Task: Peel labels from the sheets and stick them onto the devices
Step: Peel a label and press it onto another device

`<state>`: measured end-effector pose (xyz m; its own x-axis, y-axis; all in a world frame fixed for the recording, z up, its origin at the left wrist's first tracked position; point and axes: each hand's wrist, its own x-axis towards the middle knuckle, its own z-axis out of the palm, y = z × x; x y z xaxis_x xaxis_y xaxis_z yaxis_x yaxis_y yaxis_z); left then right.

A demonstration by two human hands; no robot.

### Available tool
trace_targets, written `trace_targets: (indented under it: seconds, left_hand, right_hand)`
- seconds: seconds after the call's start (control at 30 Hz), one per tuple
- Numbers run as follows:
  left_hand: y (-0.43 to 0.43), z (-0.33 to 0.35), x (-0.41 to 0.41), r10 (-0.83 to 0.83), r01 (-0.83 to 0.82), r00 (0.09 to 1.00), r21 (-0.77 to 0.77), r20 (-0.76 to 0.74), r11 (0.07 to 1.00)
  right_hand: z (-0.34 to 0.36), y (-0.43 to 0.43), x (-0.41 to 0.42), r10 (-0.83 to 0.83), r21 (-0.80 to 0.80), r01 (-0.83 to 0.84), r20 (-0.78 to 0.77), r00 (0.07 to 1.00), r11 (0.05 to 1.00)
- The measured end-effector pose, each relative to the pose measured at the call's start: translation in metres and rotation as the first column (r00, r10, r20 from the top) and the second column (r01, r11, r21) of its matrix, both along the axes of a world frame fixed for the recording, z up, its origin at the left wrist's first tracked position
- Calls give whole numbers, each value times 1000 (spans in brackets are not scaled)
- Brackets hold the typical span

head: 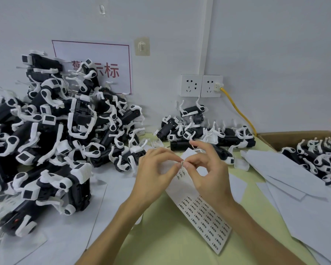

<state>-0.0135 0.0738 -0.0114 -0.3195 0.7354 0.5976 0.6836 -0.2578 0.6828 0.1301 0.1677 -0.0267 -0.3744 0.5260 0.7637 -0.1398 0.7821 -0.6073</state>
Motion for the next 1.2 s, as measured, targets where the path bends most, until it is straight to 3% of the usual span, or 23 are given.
trace_targets:
  seconds: [0.3,0.73,1.07,1.2]
  left_hand:
    - [1,1,2,-18,15,999,56,48,998]
    - [-1,2,4,-37,33,996,50,85,998]
    - [0,-1,5,-9,9,1000,15,24,1000]
    - [0,-2,1,46,-45,991,12,-123,999]
  right_hand:
    - [2,0,2,-119,-11,119,-11,993,993]
    - [1,7,2,-219,94,219,-13,976,971]
    - [-1,8,2,-228,183,231,-35,973,956]
    - [-1,9,2,-251,225,250,-23,968,942]
